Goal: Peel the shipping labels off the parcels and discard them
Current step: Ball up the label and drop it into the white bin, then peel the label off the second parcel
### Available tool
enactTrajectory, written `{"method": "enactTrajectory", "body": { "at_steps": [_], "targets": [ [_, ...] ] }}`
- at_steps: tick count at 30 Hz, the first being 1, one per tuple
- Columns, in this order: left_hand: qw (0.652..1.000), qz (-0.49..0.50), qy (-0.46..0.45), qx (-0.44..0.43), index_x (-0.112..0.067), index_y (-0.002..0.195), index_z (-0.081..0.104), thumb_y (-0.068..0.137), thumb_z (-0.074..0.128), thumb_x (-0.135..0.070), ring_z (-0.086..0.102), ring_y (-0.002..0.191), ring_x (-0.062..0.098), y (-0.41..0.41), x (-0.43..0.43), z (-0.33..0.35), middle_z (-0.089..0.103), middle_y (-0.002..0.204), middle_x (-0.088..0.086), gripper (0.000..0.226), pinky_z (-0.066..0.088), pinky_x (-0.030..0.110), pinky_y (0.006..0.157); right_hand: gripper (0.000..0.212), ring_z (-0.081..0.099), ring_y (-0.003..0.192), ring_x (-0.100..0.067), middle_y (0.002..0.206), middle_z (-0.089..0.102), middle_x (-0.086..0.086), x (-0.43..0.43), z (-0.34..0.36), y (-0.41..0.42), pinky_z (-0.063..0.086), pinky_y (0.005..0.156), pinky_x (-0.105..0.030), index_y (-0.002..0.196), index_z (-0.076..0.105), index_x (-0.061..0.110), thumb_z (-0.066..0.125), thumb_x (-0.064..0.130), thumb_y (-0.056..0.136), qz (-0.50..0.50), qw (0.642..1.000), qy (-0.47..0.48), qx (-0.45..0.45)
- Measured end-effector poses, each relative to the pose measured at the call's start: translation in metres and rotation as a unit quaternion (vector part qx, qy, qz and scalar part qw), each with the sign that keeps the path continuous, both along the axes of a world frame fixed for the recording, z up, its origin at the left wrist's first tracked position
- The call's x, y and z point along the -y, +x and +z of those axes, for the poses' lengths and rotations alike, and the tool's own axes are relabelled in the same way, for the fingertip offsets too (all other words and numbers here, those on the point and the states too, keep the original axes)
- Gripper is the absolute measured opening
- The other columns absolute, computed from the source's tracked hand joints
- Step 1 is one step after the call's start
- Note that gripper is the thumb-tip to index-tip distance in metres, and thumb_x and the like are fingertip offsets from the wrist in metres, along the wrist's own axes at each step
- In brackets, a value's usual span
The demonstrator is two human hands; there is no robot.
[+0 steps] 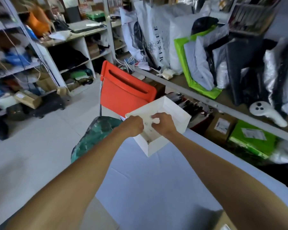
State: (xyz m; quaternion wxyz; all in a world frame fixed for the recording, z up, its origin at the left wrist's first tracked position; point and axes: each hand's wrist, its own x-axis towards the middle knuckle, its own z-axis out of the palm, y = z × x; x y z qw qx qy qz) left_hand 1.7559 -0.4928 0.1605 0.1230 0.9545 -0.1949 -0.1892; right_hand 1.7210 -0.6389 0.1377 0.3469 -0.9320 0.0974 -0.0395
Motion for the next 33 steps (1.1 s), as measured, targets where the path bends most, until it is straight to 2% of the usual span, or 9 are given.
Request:
{"method": "enactTrajectory", "body": {
  "at_steps": [2, 4, 5, 11, 18, 22, 26, 30, 33],
  "targets": [
    [1.0, 0.002, -0.026, 0.003, -0.008, 0.099, 0.068, 0.089, 0.046, -0.009, 0.058, 0.102, 0.029, 0.01, 0.001, -0.003, 0.064, 0.111, 0.009, 0.023, 0.041, 0.052, 0.102, 0.036, 0.059, 0.113, -0.021, 0.121, 0.065, -0.005, -0.001, -0.003, 0.005, 0.046, 0.098, -0.031, 0.114, 0.067, 0.01, 0.067, 0.01, 0.077, 0.001, 1.0, 0.003, -0.01],
    [1.0, -0.005, -0.03, 0.002, -0.006, 0.104, 0.067, 0.091, 0.048, -0.011, 0.059, 0.103, 0.031, 0.017, 0.001, -0.002, 0.064, 0.113, 0.01, 0.025, 0.047, 0.034, 0.09, 0.04, 0.058, 0.114, -0.021, 0.124, 0.063, -0.005, 0.001, -0.004, 0.007, 0.046, 0.097, -0.029, 0.118, 0.064, 0.011, 0.069, 0.017, 0.078, -0.001, 1.0, 0.004, -0.027],
    [1.0, -0.009, -0.027, 0.002, -0.005, 0.106, 0.067, 0.092, 0.047, -0.012, 0.06, 0.102, 0.031, 0.02, 0.003, -0.001, 0.064, 0.114, 0.012, 0.025, 0.048, 0.031, 0.082, 0.042, 0.057, 0.115, -0.02, 0.125, 0.062, -0.005, 0.002, -0.004, 0.007, 0.044, 0.096, -0.027, 0.12, 0.063, 0.011, 0.069, 0.021, 0.079, 0.002, 0.999, -0.002, -0.036],
    [0.999, -0.04, -0.017, -0.002, 0.0, 0.11, 0.064, 0.093, 0.042, -0.005, 0.059, 0.104, 0.031, 0.02, 0.018, -0.001, 0.062, 0.116, 0.015, 0.028, 0.048, 0.034, 0.081, 0.051, 0.05, 0.122, -0.02, 0.131, 0.057, -0.006, 0.015, 0.003, -0.006, 0.038, 0.095, -0.025, 0.126, 0.058, 0.011, 0.071, 0.033, 0.082, 0.006, 0.996, -0.045, -0.074],
    [0.998, -0.056, -0.03, 0.001, -0.007, 0.108, 0.066, 0.092, 0.05, -0.013, 0.061, 0.097, 0.029, 0.002, 0.037, -0.003, 0.064, 0.113, 0.01, 0.024, 0.053, 0.036, 0.082, 0.06, 0.045, 0.127, -0.02, 0.137, 0.051, -0.004, 0.03, 0.013, -0.034, 0.037, 0.095, -0.025, 0.131, 0.053, 0.013, 0.071, 0.04, 0.081, 0.006, 0.991, -0.085, -0.105],
    [0.996, -0.08, -0.015, -0.023, -0.008, 0.11, 0.065, 0.09, 0.051, -0.012, 0.059, 0.1, 0.029, -0.02, 0.056, -0.009, 0.063, 0.114, 0.011, 0.025, 0.052, 0.037, 0.085, 0.061, 0.044, 0.128, -0.02, 0.138, 0.052, -0.004, 0.044, 0.018, -0.062, 0.038, 0.098, -0.028, 0.133, 0.052, 0.012, 0.07, 0.041, 0.082, 0.015, 0.986, -0.13, -0.102],
    [0.989, -0.142, -0.012, -0.038, -0.006, 0.111, 0.065, 0.091, 0.051, -0.012, 0.061, 0.098, 0.03, -0.057, 0.096, -0.011, 0.063, 0.113, 0.013, 0.025, 0.053, 0.037, 0.084, 0.059, 0.047, 0.126, -0.022, 0.137, 0.054, -0.004, 0.07, 0.023, -0.109, 0.04, 0.097, -0.03, 0.133, 0.053, 0.013, 0.07, 0.04, 0.083, -0.018, 0.981, -0.155, -0.114],
    [0.977, -0.214, 0.0, -0.026, -0.006, 0.113, 0.065, 0.091, 0.051, -0.011, 0.06, 0.103, 0.031, -0.105, 0.143, -0.005, 0.06, 0.121, 0.013, 0.027, 0.052, 0.041, 0.09, 0.063, 0.047, 0.126, -0.024, 0.137, 0.053, -0.006, 0.107, 0.032, -0.174, 0.042, 0.098, -0.034, 0.135, 0.051, 0.012, 0.068, 0.042, 0.083, -0.066, 0.973, -0.169, -0.142],
    [0.965, -0.26, 0.005, -0.03, -0.005, 0.104, 0.068, 0.089, 0.051, -0.009, 0.062, 0.099, 0.029, -0.147, 0.178, -0.002, 0.065, 0.114, 0.012, 0.023, 0.053, 0.042, 0.089, 0.063, 0.047, 0.125, -0.025, 0.135, 0.054, -0.006, 0.139, 0.041, -0.233, 0.044, 0.098, -0.038, 0.135, 0.052, 0.011, 0.068, 0.044, 0.083, -0.11, 0.965, -0.179, -0.16]
  ]
}}
